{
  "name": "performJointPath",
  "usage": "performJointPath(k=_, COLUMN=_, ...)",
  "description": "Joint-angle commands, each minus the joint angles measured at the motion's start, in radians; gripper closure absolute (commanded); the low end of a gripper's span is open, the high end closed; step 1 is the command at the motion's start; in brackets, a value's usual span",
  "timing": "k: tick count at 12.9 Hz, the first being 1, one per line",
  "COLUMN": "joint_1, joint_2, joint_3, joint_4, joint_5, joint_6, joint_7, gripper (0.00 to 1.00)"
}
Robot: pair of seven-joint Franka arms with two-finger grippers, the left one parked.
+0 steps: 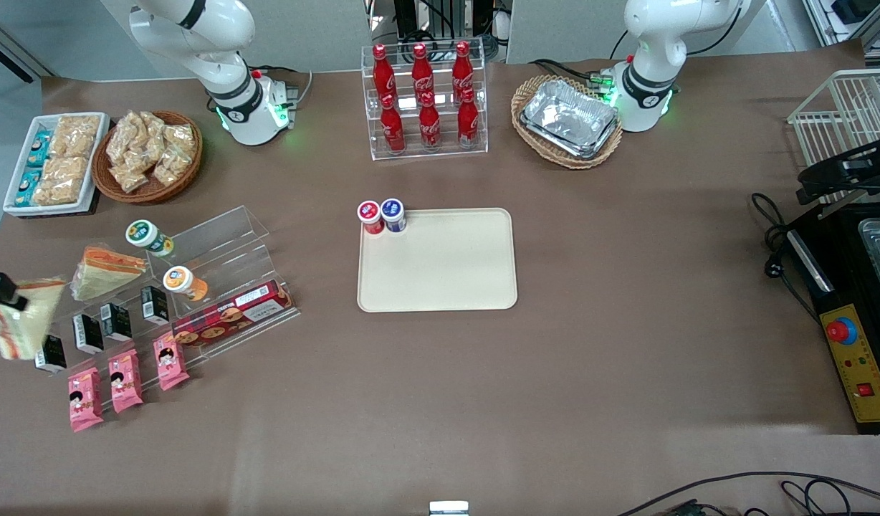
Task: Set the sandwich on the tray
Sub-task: 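Lift the sandwich and carry it with the right gripper to the cream tray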
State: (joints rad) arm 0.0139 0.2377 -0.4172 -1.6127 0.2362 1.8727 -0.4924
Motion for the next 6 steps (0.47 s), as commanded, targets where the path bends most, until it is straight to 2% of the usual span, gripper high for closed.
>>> performJointPath(k=1, joint_1=0.140, joint_2=0.029, joint_3=0.017, joint_4=0.094, joint_5=0.002, joint_6=-0.111, joint_7=-0.043, gripper=0.77)
performJointPath(k=4, joint_1=0.257, joint_2=0.045, joint_3=0.072, joint_4=0.137, joint_5=-0.006, joint_6=-0.181, joint_7=-0.098, gripper=0.76)
performJointPath(k=6, joint_1=0.271, joint_2=0.049, joint_3=0.185, joint_4=0.137, joint_5=-0.006, joint_6=-0.170, joint_7=-0.153, gripper=0.76)
